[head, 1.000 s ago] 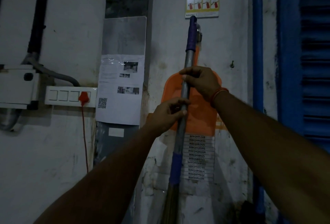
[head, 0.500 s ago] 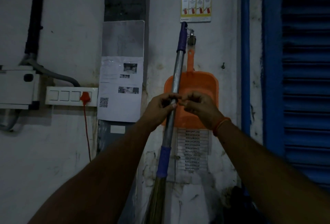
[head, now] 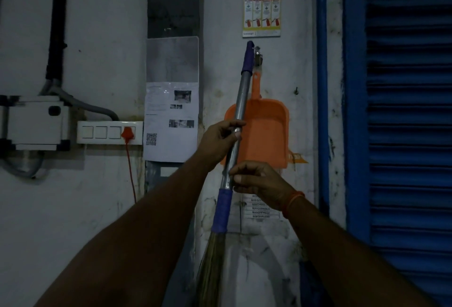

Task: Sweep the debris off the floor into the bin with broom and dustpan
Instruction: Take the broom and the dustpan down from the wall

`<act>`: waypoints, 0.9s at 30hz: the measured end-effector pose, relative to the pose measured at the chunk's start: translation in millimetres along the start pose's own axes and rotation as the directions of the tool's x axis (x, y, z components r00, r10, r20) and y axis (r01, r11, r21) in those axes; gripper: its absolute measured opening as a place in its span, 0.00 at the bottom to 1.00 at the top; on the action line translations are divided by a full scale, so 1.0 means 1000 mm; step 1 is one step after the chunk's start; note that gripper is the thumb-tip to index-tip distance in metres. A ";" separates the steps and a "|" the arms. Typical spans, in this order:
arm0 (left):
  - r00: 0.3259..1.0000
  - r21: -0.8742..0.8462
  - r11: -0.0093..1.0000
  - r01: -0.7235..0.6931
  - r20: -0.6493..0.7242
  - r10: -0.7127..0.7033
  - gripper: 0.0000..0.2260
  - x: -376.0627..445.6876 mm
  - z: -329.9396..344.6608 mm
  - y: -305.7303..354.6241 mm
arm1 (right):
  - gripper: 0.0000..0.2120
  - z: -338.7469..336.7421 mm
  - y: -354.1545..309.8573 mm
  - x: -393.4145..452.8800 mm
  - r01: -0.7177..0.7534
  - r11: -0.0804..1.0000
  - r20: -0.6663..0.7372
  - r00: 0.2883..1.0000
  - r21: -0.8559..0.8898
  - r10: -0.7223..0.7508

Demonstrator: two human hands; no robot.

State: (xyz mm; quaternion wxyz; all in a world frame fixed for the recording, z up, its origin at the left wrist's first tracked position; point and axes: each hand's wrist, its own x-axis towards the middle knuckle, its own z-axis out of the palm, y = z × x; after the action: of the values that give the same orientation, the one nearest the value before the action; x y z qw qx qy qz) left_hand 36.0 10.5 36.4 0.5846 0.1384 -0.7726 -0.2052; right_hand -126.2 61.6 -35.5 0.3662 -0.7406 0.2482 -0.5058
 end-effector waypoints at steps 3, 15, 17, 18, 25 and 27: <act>1.000 -0.012 1.000 0.014 -0.028 -0.015 0.13 -0.005 -0.001 0.007 | 0.12 0.016 -0.005 -0.005 0.015 0.998 0.027 1.000 -0.053 -0.014; 0.992 -0.123 0.988 0.088 -0.074 -0.098 0.15 -0.020 -0.001 0.025 | 0.07 0.045 -0.017 -0.003 0.123 0.978 -0.138 0.980 -0.166 -0.146; 0.991 -0.152 0.982 0.115 -0.053 -0.124 0.16 -0.022 -0.005 0.031 | 0.08 0.038 -0.021 0.001 0.113 0.976 -0.174 0.974 -0.184 -0.145; 0.990 -0.147 0.982 0.123 -0.050 -0.131 0.15 -0.025 -0.009 0.035 | 0.08 0.033 -0.022 0.003 0.104 0.976 -0.187 0.972 -0.192 -0.140; 0.951 -0.162 0.937 0.309 0.072 -0.301 0.09 -0.076 -0.033 0.025 | 0.10 0.006 -0.040 0.011 0.064 0.954 -0.233 0.963 -0.294 -0.137; 0.931 -0.116 0.932 0.343 0.173 -0.321 0.11 -0.093 -0.029 0.017 | 0.11 -0.001 -0.046 0.016 0.066 0.947 -0.252 0.956 -0.314 -0.150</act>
State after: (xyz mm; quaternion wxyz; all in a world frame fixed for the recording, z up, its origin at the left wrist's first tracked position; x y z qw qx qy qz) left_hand 90.2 63.0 -27.3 0.4896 0.2087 -0.7632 -0.3665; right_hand -121.2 77.8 10.7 0.1825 -0.7238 0.3289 -0.5785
